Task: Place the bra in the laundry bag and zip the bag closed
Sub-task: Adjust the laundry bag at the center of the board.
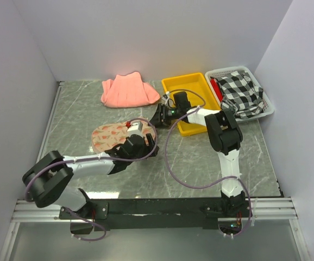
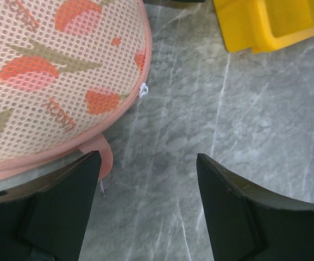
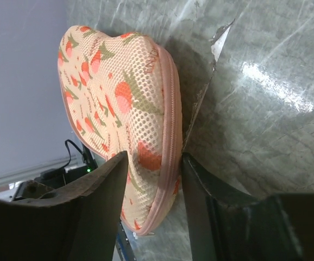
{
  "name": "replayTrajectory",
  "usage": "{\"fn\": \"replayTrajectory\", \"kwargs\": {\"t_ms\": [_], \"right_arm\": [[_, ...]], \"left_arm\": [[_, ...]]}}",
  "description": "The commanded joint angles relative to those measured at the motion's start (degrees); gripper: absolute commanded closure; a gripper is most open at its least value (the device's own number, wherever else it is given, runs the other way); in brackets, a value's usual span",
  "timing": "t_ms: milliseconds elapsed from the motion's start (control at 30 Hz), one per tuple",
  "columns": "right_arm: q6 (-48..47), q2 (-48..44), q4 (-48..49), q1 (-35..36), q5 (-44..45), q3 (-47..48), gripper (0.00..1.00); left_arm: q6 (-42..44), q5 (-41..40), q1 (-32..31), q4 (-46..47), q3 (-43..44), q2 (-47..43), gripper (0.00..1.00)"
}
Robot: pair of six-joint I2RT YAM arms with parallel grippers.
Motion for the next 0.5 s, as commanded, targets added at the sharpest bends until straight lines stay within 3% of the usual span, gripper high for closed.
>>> {"fn": "replayTrajectory", "kwargs": {"t_ms": [0, 267, 333, 467], "right_arm": [[1.52, 0.88, 3.32, 0.39, -1.77, 1.75, 0.52], [3.28, 1.32, 6.13, 0.75, -3.62, -0.10, 0.55], [2.93, 1.32, 5.61, 1.01, -3.18, -0.28, 0.48], [1.26, 0.79, 2.71, 1.27, -0.63, -0.80, 0.44]], "left_arm": [[0.76, -0.81, -0.21, 4.32, 4.10, 3.98, 0.23], [2.08, -1.78, -0.38, 6.61, 7.53, 9.01, 0.25], [1.64, -2.49, -0.38, 6.43, 7.97, 9.10, 0.24], [1.55, -4.59, -0.38, 5.55, 8.68, 9.45, 0.25]]}}
